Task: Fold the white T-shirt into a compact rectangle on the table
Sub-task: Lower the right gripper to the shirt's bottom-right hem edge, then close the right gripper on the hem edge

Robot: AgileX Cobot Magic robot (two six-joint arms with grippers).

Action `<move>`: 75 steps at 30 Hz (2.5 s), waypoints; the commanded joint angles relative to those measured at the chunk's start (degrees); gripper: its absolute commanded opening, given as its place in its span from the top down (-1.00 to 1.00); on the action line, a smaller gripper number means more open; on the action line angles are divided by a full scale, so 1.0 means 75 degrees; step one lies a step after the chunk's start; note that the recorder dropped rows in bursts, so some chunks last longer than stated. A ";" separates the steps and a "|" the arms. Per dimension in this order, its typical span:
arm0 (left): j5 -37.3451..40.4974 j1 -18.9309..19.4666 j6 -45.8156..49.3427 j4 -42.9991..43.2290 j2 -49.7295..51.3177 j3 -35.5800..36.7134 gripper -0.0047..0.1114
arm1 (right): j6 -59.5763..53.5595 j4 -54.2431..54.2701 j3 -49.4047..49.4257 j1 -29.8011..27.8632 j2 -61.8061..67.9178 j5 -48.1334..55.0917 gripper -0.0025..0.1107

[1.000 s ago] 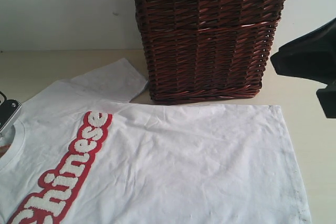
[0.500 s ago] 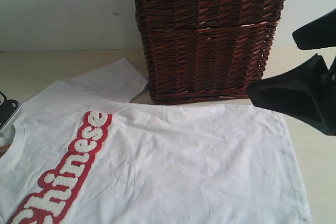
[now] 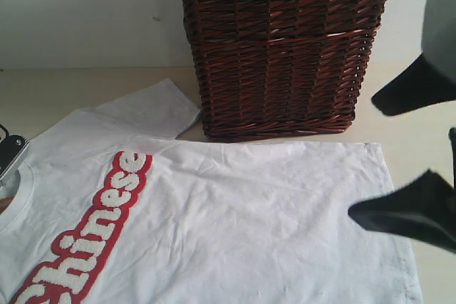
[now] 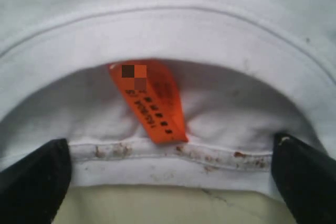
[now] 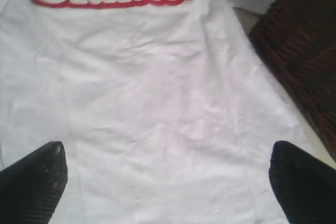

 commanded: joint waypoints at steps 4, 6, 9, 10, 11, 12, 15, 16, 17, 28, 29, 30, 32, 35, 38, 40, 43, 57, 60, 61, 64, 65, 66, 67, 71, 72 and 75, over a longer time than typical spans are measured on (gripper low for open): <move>-0.0340 -0.0034 -0.0090 -0.0075 0.0156 0.0034 -0.84 | -0.0898 0.1791 0.0048 0.0031 0.0269 -0.0032 -0.90; -0.0340 -0.0034 -0.0090 -0.0075 0.0156 0.0034 -0.84 | -0.1241 0.0946 0.0048 0.0031 0.0307 0.0237 -0.90; -0.0340 -0.0034 -0.0090 -0.0075 0.0156 0.0034 -0.84 | 0.0274 -0.1026 0.0048 0.0031 0.0666 0.0607 -0.90; -0.0340 -0.0034 -0.0090 -0.0075 0.0156 0.0034 -0.84 | 0.0871 -0.1534 0.0048 0.0031 0.0866 0.0751 -0.90; -0.0340 -0.0034 -0.0090 -0.0075 0.0156 0.0034 -0.84 | 0.1109 -0.1873 0.0048 0.0031 0.1090 0.0865 -0.90; -0.0340 -0.0034 -0.0090 -0.0075 0.0156 0.0034 -0.84 | 0.1084 -0.1975 0.0048 0.0031 0.1278 0.0965 -0.90; -0.0340 -0.0034 -0.0090 -0.0075 0.0156 0.0034 -0.84 | 0.0942 -0.1993 0.0048 0.0031 0.2028 0.1177 -0.90; -0.0340 -0.0034 -0.0090 -0.0075 0.0156 0.0034 -0.84 | 0.0942 -0.1993 0.0048 0.0031 0.2265 0.1196 -0.90; -0.0340 -0.0034 -0.0090 -0.0075 0.0156 0.0034 -0.84 | 0.0942 -0.2010 0.0048 0.0031 0.2486 0.1196 -0.90; -0.0340 -0.0034 -0.0090 -0.0075 0.0156 0.0034 -0.84 | 0.1071 -0.3516 0.0048 0.0031 0.4338 0.0126 -0.90; -0.0340 -0.0034 -0.0090 -0.0075 0.0156 0.0034 -0.84 | 0.1071 -0.3504 0.0048 0.0031 0.4458 -0.0015 -0.90; -0.0340 -0.0034 -0.0090 -0.0075 0.0156 0.0034 -0.84 | 0.1071 -0.3504 0.0048 0.0031 0.4578 -0.0186 -0.90; -0.0340 -0.0034 -0.0090 -0.0075 0.0156 0.0034 -0.84 | 0.0881 -0.3504 0.0048 -0.0079 0.4803 -0.0332 -0.90; -0.0340 -0.0034 -0.0090 -0.0075 0.0156 0.0034 -0.84 | 0.0729 -0.3410 0.0048 -0.0461 0.5143 -0.0528 -0.90; -0.0340 -0.0034 -0.0090 -0.0075 0.0156 0.0034 -0.84 | -0.1304 -0.2228 0.0048 -0.1235 0.5394 -0.0162 -0.90; -0.0340 -0.0034 -0.0090 -0.0075 0.0156 0.0034 -0.84 | -0.1329 -0.2597 0.0230 -0.1235 0.5481 -0.0240 -0.90; -0.0340 -0.0034 -0.0090 -0.0075 0.0156 0.0034 -0.84 | -0.0926 -0.3324 0.0776 -0.1235 0.5494 -0.0769 -0.90; -0.0340 -0.0034 -0.0090 -0.0075 0.0156 0.0034 -0.84 | -0.0445 -0.3518 0.1217 -0.1235 0.5984 -0.2277 -0.90; -0.0340 -0.0034 -0.0090 -0.0075 0.0156 0.0034 -0.84 | -0.0288 -0.3858 0.1217 -0.1235 0.5968 -0.2252 -0.90; -0.0340 -0.0034 -0.0090 -0.0075 0.0156 0.0034 -0.84 | -0.0267 -0.3858 0.1217 -0.1235 0.5912 -0.2194 -0.90; -0.0340 -0.0034 -0.0090 -0.0075 0.0156 0.0034 -0.84 | -0.0251 -0.4053 0.1217 -0.1235 0.5745 -0.2235 -0.90; -0.0340 -0.0034 -0.0090 -0.0075 0.0156 0.0034 -0.84 | -0.0251 -0.4060 0.1239 -0.1262 0.5764 -0.2235 -0.90; -0.0340 -0.0034 -0.0090 -0.0075 0.0156 0.0034 -0.84 | -0.0251 -0.4060 0.1309 -0.1381 0.5813 -0.2403 -0.90; -0.0340 -0.0034 -0.0090 -0.0075 0.0156 0.0034 -0.84 | -0.0251 -0.4025 0.1329 -0.1461 0.5860 -0.2489 -0.90; -0.0340 -0.0034 -0.0090 -0.0075 0.0156 0.0034 -0.84 | -0.0251 -0.4007 0.1329 -0.1530 0.5906 -0.2549 -0.90; -0.0340 -0.0034 -0.0090 -0.0075 0.0156 0.0034 -0.84 | -0.0251 -0.3992 0.1329 -0.1530 0.5906 -0.2547 -0.90; -0.0340 -0.0034 -0.0090 -0.0075 0.0156 0.0034 -0.84 | -0.0269 -0.3819 0.1329 -0.1515 0.5906 -0.2609 -0.90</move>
